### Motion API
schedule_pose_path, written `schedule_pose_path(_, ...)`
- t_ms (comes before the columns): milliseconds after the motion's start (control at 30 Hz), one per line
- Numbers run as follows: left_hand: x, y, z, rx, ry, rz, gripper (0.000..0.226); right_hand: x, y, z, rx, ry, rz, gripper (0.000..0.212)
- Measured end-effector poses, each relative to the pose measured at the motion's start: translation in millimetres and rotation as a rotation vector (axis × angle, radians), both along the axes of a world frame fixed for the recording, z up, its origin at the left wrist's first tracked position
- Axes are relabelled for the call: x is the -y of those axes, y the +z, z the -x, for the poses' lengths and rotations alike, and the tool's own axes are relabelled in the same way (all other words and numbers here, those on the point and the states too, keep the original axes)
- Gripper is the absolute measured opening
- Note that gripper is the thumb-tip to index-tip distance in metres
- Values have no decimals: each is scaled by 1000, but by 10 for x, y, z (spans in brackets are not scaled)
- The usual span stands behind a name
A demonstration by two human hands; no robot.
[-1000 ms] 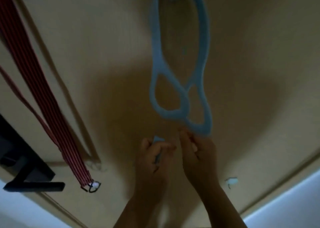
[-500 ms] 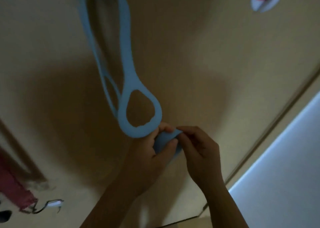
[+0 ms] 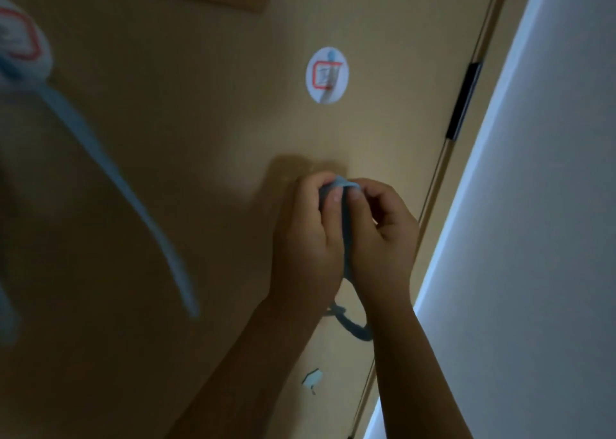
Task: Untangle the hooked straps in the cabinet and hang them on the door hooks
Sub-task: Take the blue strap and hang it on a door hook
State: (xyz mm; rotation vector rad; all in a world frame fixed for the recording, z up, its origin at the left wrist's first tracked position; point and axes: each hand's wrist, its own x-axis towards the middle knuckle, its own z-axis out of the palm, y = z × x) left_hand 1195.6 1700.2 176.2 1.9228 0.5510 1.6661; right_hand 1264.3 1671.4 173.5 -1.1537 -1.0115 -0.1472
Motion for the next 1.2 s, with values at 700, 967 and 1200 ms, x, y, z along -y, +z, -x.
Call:
schedule_pose_path(700,-649,1143,-90,-58,199,-282,20,-553,972,-360,2,157,-136,16)
schedule_pose_path(967,-658,1137,-109,-100,237,-259,19,-560,865,-423,-160,230,-96,29)
schedule_pose_path(1200,-555,636,-147,-120,391,-435,36,-536,390,-219,196,-169,-162,28)
